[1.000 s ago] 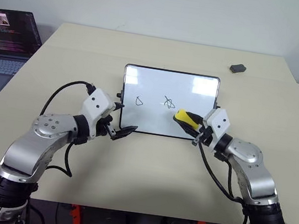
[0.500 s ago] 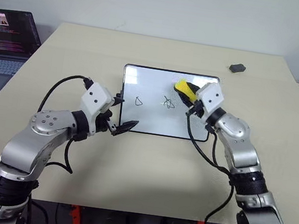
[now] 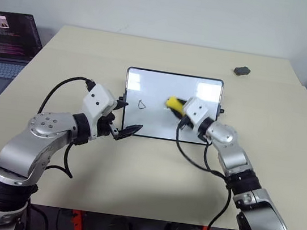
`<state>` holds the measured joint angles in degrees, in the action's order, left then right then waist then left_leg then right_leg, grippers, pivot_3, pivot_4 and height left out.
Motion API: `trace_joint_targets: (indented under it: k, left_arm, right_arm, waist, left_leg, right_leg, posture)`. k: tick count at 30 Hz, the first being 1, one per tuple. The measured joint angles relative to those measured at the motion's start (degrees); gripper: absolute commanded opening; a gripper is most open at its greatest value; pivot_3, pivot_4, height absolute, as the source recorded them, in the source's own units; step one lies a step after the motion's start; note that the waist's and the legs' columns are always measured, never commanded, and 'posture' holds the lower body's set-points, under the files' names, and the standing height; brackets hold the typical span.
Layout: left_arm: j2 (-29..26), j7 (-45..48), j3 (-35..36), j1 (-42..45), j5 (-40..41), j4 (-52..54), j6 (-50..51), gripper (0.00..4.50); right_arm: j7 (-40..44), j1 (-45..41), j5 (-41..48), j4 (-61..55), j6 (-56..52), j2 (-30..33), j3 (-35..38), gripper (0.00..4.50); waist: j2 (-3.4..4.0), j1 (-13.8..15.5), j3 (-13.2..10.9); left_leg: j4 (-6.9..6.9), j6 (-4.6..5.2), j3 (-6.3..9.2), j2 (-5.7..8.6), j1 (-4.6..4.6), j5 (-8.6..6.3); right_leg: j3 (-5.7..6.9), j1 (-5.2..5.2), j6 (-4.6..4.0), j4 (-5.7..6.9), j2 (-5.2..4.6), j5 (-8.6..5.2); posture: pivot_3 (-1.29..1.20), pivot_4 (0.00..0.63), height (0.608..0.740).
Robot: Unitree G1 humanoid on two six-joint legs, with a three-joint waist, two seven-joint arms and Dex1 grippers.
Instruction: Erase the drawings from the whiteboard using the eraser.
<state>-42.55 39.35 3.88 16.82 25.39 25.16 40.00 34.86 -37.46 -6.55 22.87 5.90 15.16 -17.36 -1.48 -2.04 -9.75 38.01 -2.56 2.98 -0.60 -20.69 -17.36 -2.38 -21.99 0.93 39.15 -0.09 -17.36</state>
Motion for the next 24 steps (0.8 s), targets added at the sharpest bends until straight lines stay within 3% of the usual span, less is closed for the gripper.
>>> trace_joint_targets:
  k: [5, 10, 14, 16, 24]
  left_arm:
    - [-0.3, 0.0, 1.0, -1.3, 0.0, -0.1, 0.0, 4.50]
    - [-1.4, 0.2, 1.4, -3.5, -0.8, -1.5, -0.4, 4.50]
    - [-1.6, 0.3, 1.5, -4.8, -1.3, -2.4, -0.5, 4.50]
    - [-1.6, 0.3, 1.5, -4.9, -1.3, -2.4, -0.5, 4.50]
    - [-1.6, 0.6, 1.5, -5.0, -1.3, -2.2, -0.5, 4.50]
  right_arm:
    - [2.1, 1.6, -1.9, 0.0, -0.3, 0.4, -3.3, 1.09]
    - [-3.7, -0.7, -1.8, 2.5, 1.8, -1.4, -1.1, 1.09]
    - [-9.5, -5.2, -1.2, 3.9, 2.1, -1.7, 4.4, 1.09]
    - [-11.2, -6.8, -1.1, 3.9, 2.2, -2.0, 6.0, 1.09]
    - [-9.1, -6.1, -1.3, 2.6, 1.7, -2.6, 5.2, 1.09]
  waist:
    - [0.02, -0.1, 0.0]
    - [0.08, -0.1, -0.2]
    - [0.08, 0.2, -0.2]
    - [0.06, 0.2, -0.2]
    - [0.01, -0.1, -0.1]
  left_leg:
    - [0.01, 0.01, 0.02, 0.02, 0.75, 0.01]
    - [0.02, 0.04, 0.02, 0.02, 0.78, 0.13]
    - [-0.02, 0.02, 0.07, 0.02, 0.47, 0.12]
    - [-0.01, 0.02, 0.07, 0.00, -0.11, 0.12]
    - [0.04, -0.02, -0.08, -0.02, -1.10, 0.10]
  right_leg:
    - [0.01, 0.73, -0.04, -0.03, 0.01, 0.06]
    - [-0.02, 0.72, -0.06, -0.03, 0.04, 0.13]
    - [0.03, 0.47, -0.08, -0.06, 0.03, 0.19]
    - [0.04, -0.08, -0.09, -0.08, 0.03, 0.18]
    - [0.00, -1.09, -0.09, -0.06, -0.03, 0.18]
  posture:
    - [0.00, 0.150, 0.740]
    - [0.00, 0.150, 0.740]
    - [0.00, 0.150, 0.740]
    - [0.00, 0.150, 0.740]
    - [0.00, 0.150, 0.740]
